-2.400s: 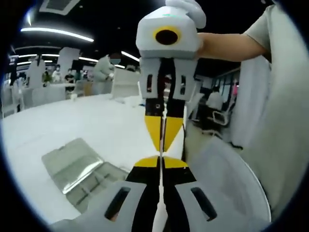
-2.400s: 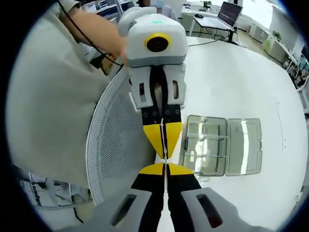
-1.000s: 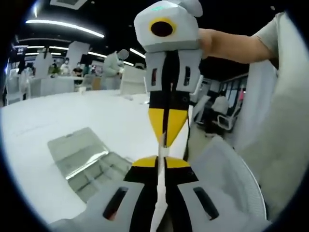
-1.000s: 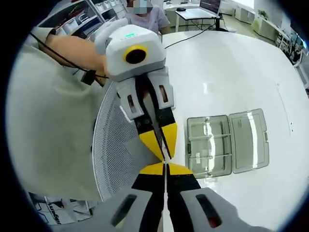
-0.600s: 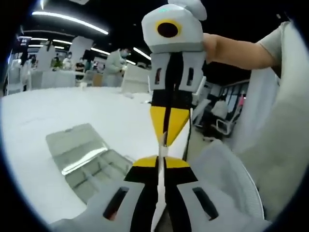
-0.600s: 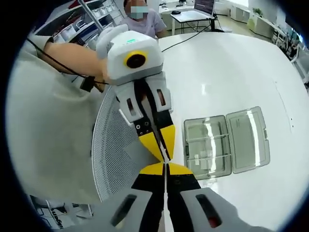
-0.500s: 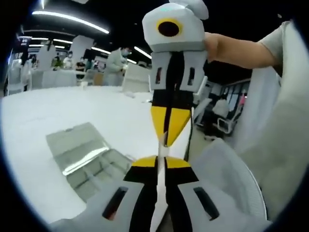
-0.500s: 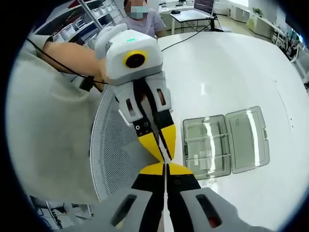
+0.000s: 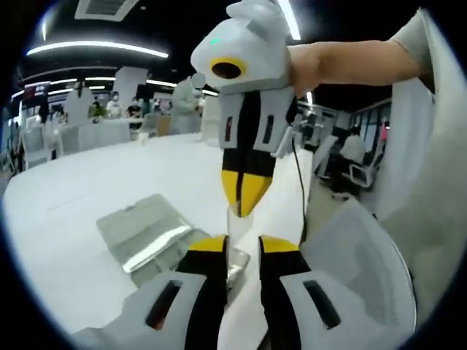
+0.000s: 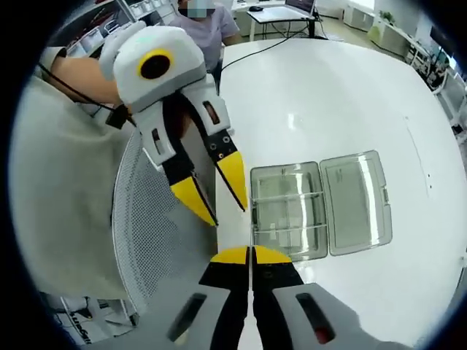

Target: Insert the divider into the dual guide fixture by aligning both edges with the guide slots and pushing it downward to the bottom, including one-sided entry, uneven engagement, binding, and posture correction.

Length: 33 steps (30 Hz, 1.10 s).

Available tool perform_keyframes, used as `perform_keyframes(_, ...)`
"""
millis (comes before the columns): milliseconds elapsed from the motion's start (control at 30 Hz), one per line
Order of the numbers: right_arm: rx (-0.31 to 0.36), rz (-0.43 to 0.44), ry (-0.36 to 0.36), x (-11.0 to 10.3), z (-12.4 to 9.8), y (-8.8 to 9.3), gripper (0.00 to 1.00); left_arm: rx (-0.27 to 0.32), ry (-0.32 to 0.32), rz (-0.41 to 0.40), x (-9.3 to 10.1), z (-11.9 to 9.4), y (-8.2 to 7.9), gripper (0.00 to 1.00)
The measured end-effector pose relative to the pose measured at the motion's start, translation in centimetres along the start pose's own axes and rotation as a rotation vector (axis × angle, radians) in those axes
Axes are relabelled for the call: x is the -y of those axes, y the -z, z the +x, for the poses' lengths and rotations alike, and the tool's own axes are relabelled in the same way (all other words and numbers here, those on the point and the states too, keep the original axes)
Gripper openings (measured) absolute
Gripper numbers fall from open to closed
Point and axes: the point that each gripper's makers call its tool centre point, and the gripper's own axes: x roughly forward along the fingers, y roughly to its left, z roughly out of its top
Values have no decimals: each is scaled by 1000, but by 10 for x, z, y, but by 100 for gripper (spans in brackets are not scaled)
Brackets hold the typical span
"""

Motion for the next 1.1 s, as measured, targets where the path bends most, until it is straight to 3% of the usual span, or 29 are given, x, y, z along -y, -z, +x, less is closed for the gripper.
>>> perform_keyframes(133,-15,-4,24,11,5,4,0,-10,-1,-36,1,-1,5,22)
perform_keyframes(633,-105,-41,83,36,26,18,0,-13,-157,-47,-18,-12,5,44)
perform_keyframes(900,-113,-21,87,42,33,22,0,0,-254,-25,-19,-15,16,54)
perform_keyframes(1100,-115,-23,94,45,39,22,0,-8,-271,-26,-19,-16,23,61)
